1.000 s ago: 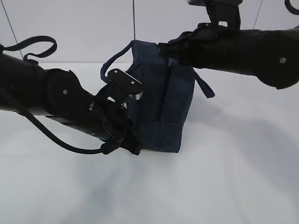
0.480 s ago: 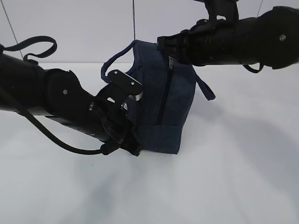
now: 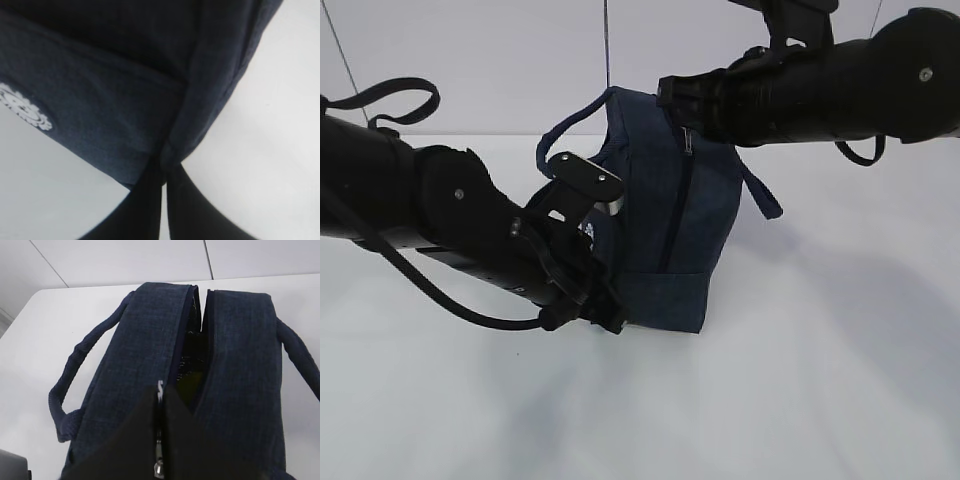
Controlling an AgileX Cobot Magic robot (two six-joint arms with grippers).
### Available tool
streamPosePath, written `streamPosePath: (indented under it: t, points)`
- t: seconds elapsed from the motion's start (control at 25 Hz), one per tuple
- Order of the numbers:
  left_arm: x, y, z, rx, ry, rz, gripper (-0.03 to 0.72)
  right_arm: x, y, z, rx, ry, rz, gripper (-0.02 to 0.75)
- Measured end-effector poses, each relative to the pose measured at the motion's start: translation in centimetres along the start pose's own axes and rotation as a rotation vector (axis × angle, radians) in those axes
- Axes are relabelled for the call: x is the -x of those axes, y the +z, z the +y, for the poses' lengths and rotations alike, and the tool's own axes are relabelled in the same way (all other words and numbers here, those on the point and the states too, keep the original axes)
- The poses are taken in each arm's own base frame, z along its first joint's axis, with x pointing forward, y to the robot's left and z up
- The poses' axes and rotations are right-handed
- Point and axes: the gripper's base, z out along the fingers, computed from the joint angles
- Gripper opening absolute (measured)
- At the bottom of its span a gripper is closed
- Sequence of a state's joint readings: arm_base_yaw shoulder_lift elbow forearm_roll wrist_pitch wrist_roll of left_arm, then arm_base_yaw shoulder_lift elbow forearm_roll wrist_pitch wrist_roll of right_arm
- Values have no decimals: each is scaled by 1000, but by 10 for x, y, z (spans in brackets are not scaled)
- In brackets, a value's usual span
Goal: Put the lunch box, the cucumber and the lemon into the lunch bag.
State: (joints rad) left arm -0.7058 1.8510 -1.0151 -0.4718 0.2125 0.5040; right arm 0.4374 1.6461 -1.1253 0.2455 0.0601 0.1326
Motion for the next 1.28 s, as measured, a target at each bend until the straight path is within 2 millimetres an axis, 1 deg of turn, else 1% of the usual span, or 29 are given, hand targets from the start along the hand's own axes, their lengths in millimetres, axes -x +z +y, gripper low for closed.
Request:
streamPosePath:
  t: [0.08, 0.16, 0.28, 0.36, 0.44, 0.52, 0.64, 0.84, 1.08, 1.28]
  points:
    - [1, -2, -1, -6, -15, -1, 9, 0, 0, 0, 0, 0, 0, 17]
    - [3, -8, -2, -12, -19, -10, 47, 0, 0, 0, 0, 1, 2, 17]
    - [11, -23, -4, -18, -22, -49, 146, 0, 0, 0, 0, 2, 4, 18]
    - [16, -33, -5, -22, -33, -78, 234, -1, 0, 0, -1, 2, 7, 17]
    - [18, -37, -5, -28, -51, -90, 302, -1, 0, 0, 0, 12, 8, 17]
    - [19, -39, -6, -34, -72, -98, 349, -1, 0, 0, 0, 23, 9, 17]
    - [22, -44, -7, -41, -98, -119, 370, -1, 0, 0, 0, 27, 10, 17]
    - [30, -52, -4, -6, -110, -203, 376, -1, 0, 0, 1, 31, 10, 18]
    - [38, -54, -2, 15, -118, -255, 379, 0, 0, 0, 2, 33, 3, 17]
    - [50, -47, -3, 19, -112, -281, 379, 0, 0, 0, 2, 35, -2, 17]
